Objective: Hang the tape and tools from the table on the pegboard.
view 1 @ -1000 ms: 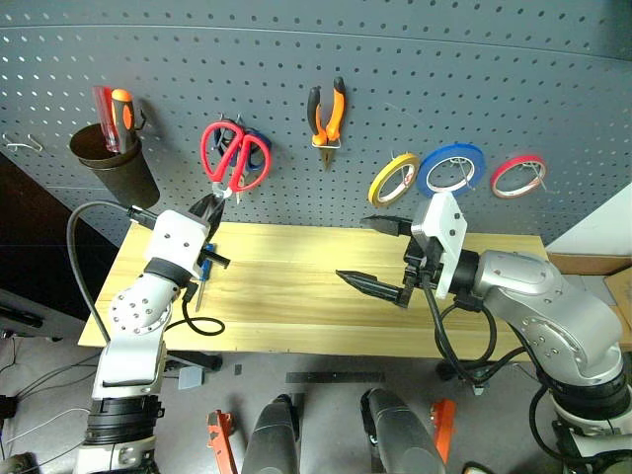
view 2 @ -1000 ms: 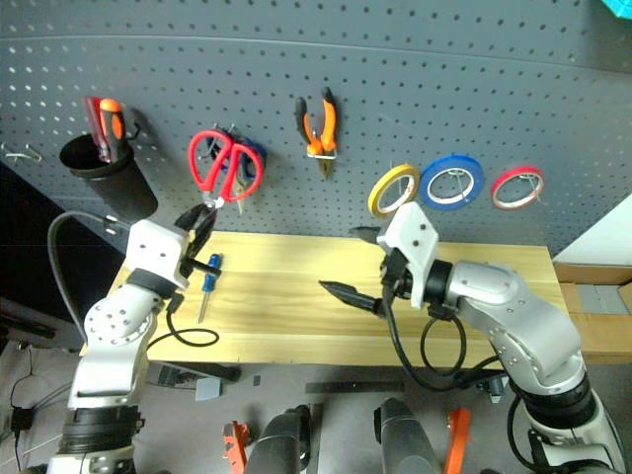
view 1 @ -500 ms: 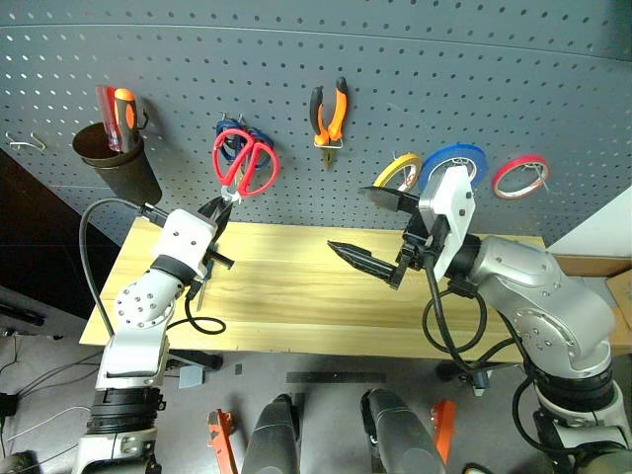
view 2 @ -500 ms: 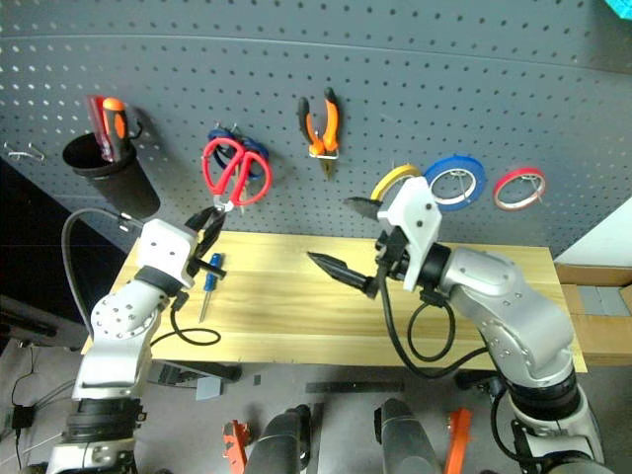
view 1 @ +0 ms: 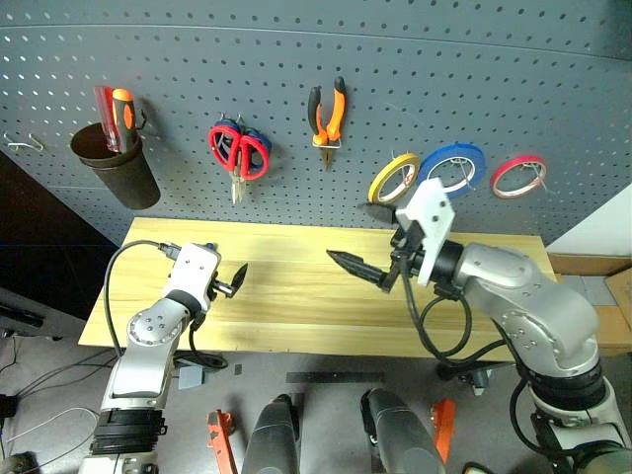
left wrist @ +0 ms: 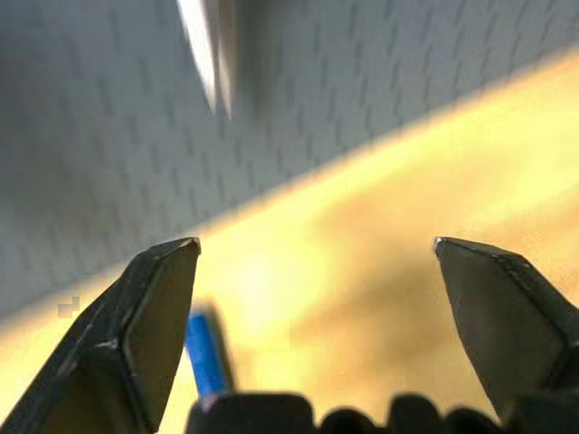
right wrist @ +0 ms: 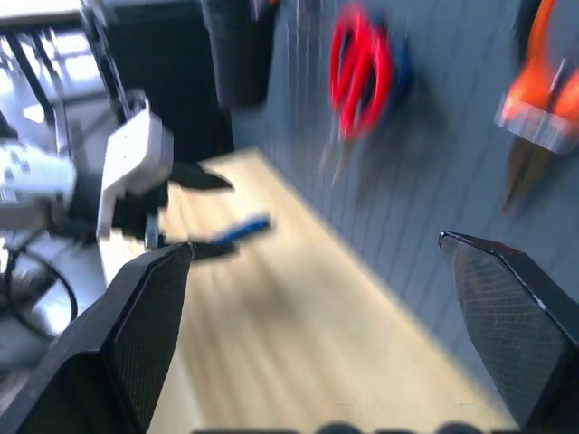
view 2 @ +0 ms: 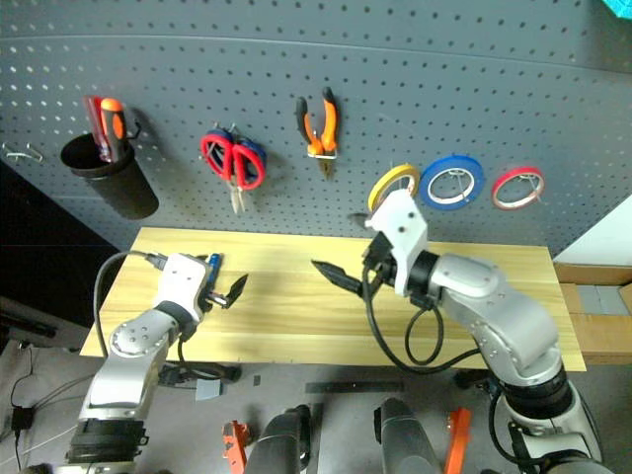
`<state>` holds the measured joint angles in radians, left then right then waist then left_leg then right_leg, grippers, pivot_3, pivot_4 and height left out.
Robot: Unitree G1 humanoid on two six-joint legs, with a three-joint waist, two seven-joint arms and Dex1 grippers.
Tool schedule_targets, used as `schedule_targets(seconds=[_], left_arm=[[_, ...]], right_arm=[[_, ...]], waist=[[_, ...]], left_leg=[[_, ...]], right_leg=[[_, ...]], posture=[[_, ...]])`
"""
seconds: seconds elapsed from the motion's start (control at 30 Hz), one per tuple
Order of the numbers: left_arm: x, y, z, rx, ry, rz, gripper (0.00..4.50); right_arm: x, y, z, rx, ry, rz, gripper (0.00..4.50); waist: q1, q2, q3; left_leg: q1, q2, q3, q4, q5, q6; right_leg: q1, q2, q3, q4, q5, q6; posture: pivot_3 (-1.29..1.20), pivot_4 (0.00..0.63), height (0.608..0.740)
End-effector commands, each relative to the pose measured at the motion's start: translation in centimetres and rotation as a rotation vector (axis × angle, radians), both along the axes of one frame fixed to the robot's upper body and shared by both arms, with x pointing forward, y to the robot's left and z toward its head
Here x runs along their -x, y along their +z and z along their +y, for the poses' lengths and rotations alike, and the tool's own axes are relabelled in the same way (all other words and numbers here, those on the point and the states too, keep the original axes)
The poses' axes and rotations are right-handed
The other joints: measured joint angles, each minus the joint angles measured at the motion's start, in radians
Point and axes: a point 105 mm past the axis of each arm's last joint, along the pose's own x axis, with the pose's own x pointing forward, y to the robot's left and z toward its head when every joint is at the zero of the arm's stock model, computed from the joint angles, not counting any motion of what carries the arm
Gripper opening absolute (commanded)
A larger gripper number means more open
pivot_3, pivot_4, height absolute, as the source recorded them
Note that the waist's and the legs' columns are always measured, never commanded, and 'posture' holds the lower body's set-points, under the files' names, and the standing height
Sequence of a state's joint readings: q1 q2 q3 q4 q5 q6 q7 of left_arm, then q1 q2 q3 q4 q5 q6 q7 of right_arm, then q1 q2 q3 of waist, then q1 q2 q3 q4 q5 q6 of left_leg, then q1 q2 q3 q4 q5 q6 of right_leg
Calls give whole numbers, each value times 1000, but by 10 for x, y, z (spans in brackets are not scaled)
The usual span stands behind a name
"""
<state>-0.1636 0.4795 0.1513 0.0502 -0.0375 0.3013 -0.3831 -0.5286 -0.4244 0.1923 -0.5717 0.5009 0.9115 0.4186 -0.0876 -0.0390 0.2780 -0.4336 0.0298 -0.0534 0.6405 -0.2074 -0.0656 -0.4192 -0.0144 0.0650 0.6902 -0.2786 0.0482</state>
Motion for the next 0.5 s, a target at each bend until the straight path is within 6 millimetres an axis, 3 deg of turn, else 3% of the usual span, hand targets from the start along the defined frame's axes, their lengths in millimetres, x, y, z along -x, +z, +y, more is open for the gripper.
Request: schedule_targets(seconds=[0.03,0.17,0.4,0.5], left_arm=[[-2,-4,25,94,132,57,4269],[-12,-10,47,183,247,124,4269],[-27,-14,78,275,390,178,4269],[-34,-20,80,287,391,228,4269]], right_arm=[[-6,-12,6,-5,-88,105,4500],[-15,-18,22,-27,-130,205,4500],[-23,-16,56,-13,-116,225,4500],[-25,-14,68,6,-101,202,4500]], waist=[[0,0,0],[0,0,0],[-2,0,2],[-4,0,4]], left_leg=[[0,0,0,0,0,0],[0,0,-1,1,0,0],[0,0,-1,1,0,0],[0,0,-1,0,0,0]], right_leg=[[0,0,0,0,0,0],[0,0,0,2,0,0],[-1,0,-1,1,0,0],[-1,0,-1,1,0,0]], posture=[[-130,277,740],[-133,284,740],[-137,305,740],[-140,319,740]])
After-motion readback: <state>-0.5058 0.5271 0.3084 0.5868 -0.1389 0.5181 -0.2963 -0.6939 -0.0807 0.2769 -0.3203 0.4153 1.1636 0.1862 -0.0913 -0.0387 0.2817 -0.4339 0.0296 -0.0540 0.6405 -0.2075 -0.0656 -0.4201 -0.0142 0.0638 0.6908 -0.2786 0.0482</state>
